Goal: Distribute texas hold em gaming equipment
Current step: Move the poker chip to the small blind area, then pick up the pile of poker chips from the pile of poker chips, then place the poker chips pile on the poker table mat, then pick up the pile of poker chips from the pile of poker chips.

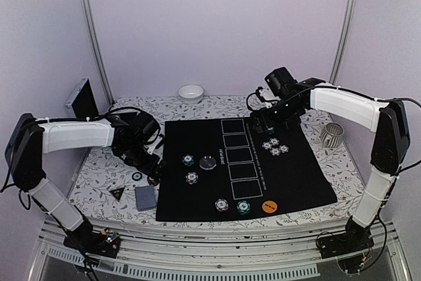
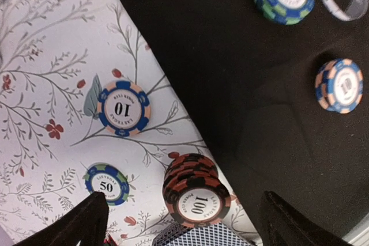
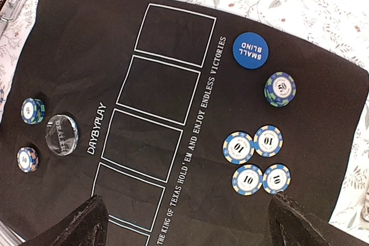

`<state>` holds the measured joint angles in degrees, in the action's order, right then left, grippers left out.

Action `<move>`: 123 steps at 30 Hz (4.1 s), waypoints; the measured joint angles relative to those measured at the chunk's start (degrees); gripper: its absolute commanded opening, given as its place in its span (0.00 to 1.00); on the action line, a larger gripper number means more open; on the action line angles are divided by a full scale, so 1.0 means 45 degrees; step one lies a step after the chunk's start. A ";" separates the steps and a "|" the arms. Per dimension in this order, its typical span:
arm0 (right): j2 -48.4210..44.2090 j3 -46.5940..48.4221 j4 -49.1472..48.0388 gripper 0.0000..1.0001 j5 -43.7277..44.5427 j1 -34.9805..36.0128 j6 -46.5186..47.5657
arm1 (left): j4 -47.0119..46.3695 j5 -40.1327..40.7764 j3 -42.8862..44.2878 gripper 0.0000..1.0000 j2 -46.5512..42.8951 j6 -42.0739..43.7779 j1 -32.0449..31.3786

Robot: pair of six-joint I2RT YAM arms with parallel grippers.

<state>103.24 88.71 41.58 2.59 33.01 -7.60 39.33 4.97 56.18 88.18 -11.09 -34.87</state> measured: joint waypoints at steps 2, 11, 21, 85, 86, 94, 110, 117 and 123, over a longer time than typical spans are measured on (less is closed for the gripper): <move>0.0000 -0.0126 0.0019 0.99 0.0112 0.0063 -0.0039 | 0.0316 -0.0005 0.0058 0.83 0.0520 -0.0121 -0.0024; 0.0000 -0.0500 0.0131 0.99 0.0510 0.0087 -0.0078 | 0.0748 -0.0578 0.0078 0.63 0.1234 -0.0321 -0.0126; 0.0000 -0.0568 0.0117 0.99 0.0661 0.0087 -0.0078 | 0.0695 -0.0670 0.0136 0.51 0.1588 -0.0253 -0.0165; 0.0000 -0.0733 0.0418 0.99 0.1083 0.0087 -0.0136 | 0.0729 -0.0899 0.2030 0.00 0.3721 0.2715 -0.4386; 0.0000 -0.0733 0.0427 0.99 0.1088 0.0087 -0.0136 | 0.0709 -0.0869 0.2025 0.03 0.3721 0.2662 -0.4333; 0.0000 -0.0733 0.0476 0.99 0.1219 0.0087 -0.0131 | 0.0612 -0.0471 0.1933 0.50 0.3721 0.2526 -0.4070; 0.0000 -0.0675 0.0767 0.99 0.1331 0.0087 -0.0126 | 0.0792 -0.1195 0.1957 0.82 0.1953 0.2778 -0.3677; 0.0000 -0.0675 0.0797 0.99 0.1365 0.0087 -0.0131 | 0.1005 -0.0622 0.2113 0.98 0.0962 0.2195 -0.1030; 0.0000 -0.0675 0.0801 0.99 0.1394 0.0087 -0.0131 | 0.0894 -0.0316 0.1491 0.97 0.2103 0.1695 -0.0189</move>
<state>103.24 85.67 45.19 8.86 33.41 -8.19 43.35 3.55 62.89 97.65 -3.46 -35.73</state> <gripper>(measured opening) 0.988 0.981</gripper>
